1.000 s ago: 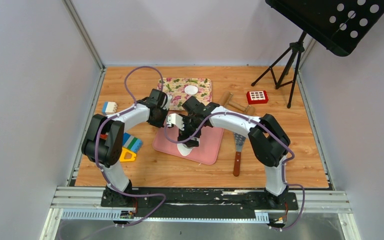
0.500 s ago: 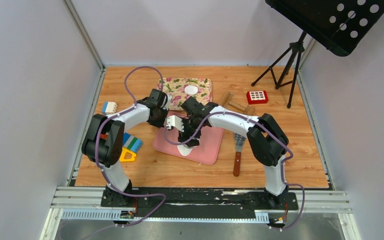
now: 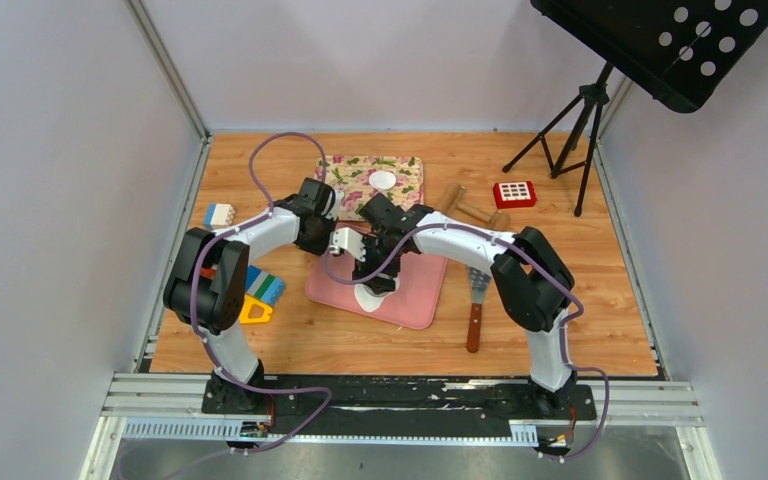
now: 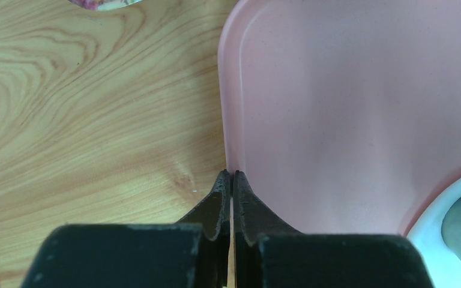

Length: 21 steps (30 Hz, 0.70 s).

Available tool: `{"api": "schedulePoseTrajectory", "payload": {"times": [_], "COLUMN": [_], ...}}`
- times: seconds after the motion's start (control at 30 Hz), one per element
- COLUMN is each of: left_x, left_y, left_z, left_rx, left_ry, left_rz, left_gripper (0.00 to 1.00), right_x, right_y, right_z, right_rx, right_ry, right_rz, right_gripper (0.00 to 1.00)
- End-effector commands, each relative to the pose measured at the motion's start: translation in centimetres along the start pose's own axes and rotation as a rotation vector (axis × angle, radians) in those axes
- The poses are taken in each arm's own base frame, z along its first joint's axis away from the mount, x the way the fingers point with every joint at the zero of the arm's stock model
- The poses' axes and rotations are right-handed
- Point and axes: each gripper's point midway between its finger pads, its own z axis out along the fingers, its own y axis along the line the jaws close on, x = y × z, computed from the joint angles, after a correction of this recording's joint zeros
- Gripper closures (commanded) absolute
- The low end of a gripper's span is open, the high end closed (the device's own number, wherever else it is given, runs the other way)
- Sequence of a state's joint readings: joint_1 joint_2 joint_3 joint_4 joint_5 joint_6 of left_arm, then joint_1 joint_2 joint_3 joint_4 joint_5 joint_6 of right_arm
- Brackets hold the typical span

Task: Roll out the dumpling wrappers from the dough
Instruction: Press the dumpling wrapper on the work surface.

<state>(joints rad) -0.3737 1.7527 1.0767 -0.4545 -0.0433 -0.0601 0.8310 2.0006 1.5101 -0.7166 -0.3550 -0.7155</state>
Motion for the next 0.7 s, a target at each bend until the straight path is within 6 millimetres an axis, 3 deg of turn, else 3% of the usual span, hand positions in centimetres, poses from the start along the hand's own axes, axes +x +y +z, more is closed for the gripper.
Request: {"api": "schedulePoseTrajectory", "payload": {"times": [0.0,0.27,0.67], "left_x": [4.9,4.9,4.8], "left_y": [-1.5,-1.5,-1.5], "left_z": [1.7,1.7,1.7], "left_rx": [0.049,0.049,0.050], "left_ry": [0.168,0.168,0.167], "left_rz": [0.002,0.002,0.005], "left_gripper": [1.00,1.00,1.00], "right_x": [3.1,4.1,3.5], "right_y": [-0.6,-1.0,1.4], "right_z": [1.9,1.6,2.1], "right_rx": [0.090,0.190,-0.015], "right_ry": [0.100,0.128,0.100], "right_rz": [0.144,0.236,-0.009], "right_gripper": [0.48,0.51,0.49]}}
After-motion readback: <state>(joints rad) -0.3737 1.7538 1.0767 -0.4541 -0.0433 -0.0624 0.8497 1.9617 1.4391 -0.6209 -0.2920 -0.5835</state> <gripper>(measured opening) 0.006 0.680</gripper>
